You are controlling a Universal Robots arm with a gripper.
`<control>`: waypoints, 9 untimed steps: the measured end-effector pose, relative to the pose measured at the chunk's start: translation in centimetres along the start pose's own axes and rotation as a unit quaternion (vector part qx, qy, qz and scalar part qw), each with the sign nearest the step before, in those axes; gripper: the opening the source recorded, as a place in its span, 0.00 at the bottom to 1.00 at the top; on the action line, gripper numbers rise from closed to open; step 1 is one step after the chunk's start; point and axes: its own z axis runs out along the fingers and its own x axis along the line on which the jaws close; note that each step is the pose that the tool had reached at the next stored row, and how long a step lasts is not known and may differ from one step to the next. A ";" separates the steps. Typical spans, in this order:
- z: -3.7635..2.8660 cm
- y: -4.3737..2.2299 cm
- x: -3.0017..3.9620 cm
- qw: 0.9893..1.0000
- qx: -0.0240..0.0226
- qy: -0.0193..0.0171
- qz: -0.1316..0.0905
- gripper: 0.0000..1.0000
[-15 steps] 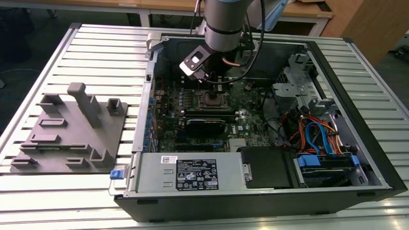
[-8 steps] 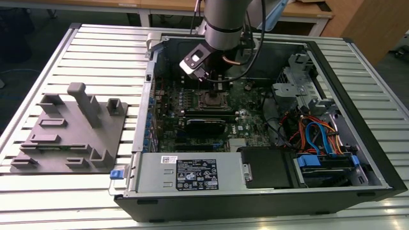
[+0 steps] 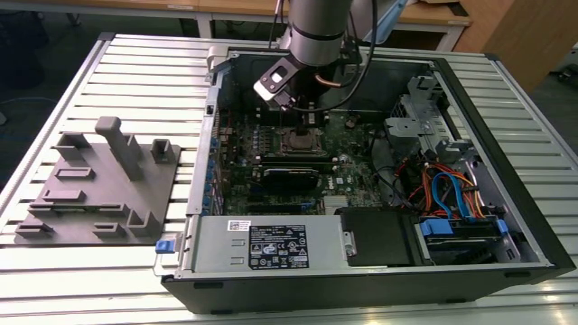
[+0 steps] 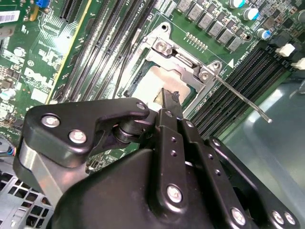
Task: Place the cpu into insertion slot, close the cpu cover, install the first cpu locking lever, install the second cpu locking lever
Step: 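Install the first cpu locking lever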
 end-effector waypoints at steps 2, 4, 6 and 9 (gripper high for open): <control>-0.22 0.00 0.00 1.000 0.000 -0.001 0.000 0.10; -0.46 0.00 0.00 1.000 0.000 -0.002 0.000 0.10; -0.71 0.00 0.00 1.000 0.000 -0.004 0.000 0.10; -1.05 0.00 0.01 1.000 0.000 -0.005 0.000 0.10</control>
